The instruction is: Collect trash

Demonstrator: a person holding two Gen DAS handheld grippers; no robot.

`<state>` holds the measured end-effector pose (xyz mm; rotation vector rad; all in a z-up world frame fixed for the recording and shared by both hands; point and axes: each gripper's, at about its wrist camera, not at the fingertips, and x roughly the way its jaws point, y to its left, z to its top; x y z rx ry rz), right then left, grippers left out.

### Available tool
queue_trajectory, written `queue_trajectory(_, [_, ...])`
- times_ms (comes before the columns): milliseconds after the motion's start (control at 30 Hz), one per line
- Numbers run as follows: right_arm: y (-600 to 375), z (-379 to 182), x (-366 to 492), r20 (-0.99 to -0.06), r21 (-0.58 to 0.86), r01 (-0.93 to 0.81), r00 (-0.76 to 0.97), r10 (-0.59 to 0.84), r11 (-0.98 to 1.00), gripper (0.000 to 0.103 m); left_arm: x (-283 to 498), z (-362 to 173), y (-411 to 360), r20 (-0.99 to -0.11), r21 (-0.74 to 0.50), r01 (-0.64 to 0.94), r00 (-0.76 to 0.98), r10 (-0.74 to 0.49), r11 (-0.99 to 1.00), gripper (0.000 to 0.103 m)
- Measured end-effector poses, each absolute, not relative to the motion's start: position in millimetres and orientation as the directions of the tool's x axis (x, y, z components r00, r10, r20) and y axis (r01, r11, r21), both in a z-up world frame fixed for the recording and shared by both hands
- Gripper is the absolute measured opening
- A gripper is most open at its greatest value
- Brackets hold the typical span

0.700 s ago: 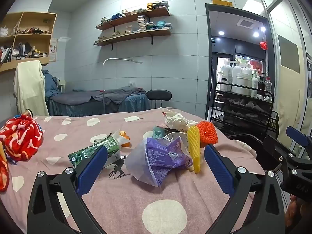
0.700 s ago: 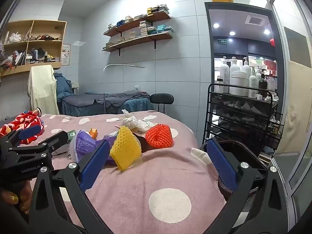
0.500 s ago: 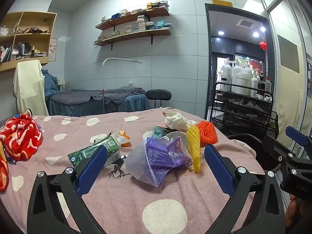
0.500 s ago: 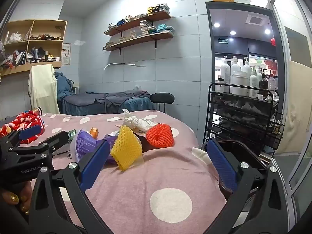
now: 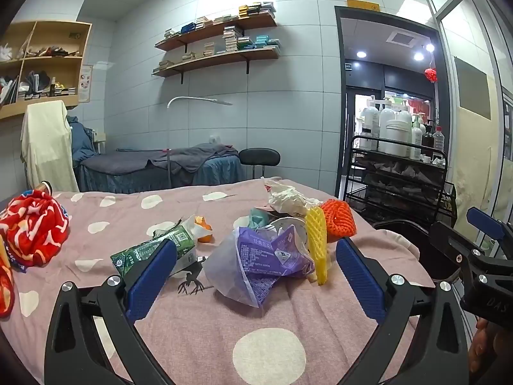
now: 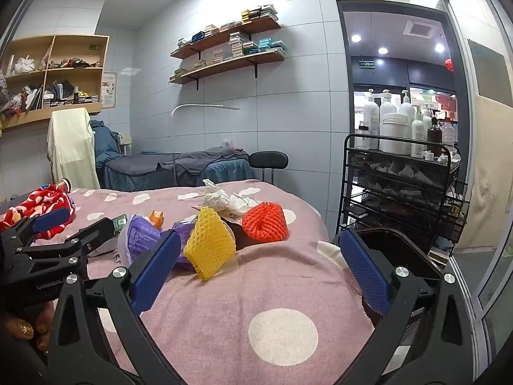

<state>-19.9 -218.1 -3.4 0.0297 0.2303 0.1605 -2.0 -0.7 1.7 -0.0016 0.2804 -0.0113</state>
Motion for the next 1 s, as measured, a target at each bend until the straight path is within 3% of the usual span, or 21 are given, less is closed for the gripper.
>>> queue_trajectory(1000, [-216.9, -4.2, -17.7, -0.239, 0.055, -0.160, 0.956, 0.169, 0.986, 0.098, 0.6, -2.1, 1.9, -0.290, -0.014, 0.016, 0.957, -0.019, 1.000, 0.098])
